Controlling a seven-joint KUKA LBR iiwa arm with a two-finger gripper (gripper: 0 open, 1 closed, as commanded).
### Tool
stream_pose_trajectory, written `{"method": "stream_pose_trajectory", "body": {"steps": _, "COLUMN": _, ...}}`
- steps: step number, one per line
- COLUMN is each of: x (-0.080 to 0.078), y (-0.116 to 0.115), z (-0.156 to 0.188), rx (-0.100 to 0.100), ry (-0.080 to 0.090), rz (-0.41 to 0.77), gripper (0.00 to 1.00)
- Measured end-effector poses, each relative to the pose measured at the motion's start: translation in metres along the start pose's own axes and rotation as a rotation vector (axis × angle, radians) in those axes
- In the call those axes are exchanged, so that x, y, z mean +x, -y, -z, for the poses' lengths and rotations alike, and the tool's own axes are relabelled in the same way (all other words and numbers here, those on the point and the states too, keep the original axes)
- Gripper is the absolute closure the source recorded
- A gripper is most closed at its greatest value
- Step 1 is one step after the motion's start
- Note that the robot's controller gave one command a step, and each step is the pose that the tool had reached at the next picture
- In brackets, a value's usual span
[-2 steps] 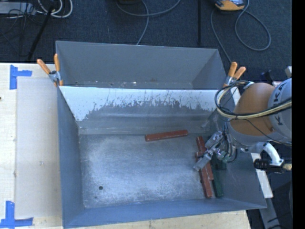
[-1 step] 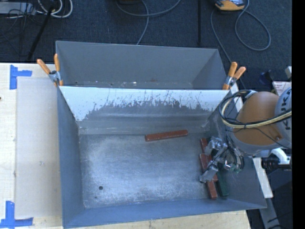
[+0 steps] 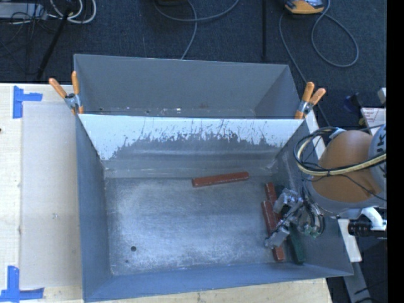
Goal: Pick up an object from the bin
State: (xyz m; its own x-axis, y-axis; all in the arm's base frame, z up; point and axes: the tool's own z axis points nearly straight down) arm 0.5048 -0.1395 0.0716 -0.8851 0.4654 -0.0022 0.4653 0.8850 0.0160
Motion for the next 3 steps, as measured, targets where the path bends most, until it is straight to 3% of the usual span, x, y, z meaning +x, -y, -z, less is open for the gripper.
{"method": "stream_pose_trajectory", "body": {"steps": 1, "x": 0.013, "y": 0.007, "z": 0.003, "rx": -0.013, "ry": 0.004, "rz": -0.075, "gripper": 0.0}}
{"method": "stream_pose_trajectory", "body": {"steps": 2, "x": 0.021, "y": 0.018, "z": -0.001, "rx": 0.013, "ry": 0.001, "rz": 0.319, "gripper": 0.0}}
{"method": "stream_pose_trajectory", "body": {"steps": 3, "x": 0.007, "y": 0.017, "z": -0.002, "rx": 0.014, "ry": -0.007, "rz": 0.63, "gripper": 0.0}}
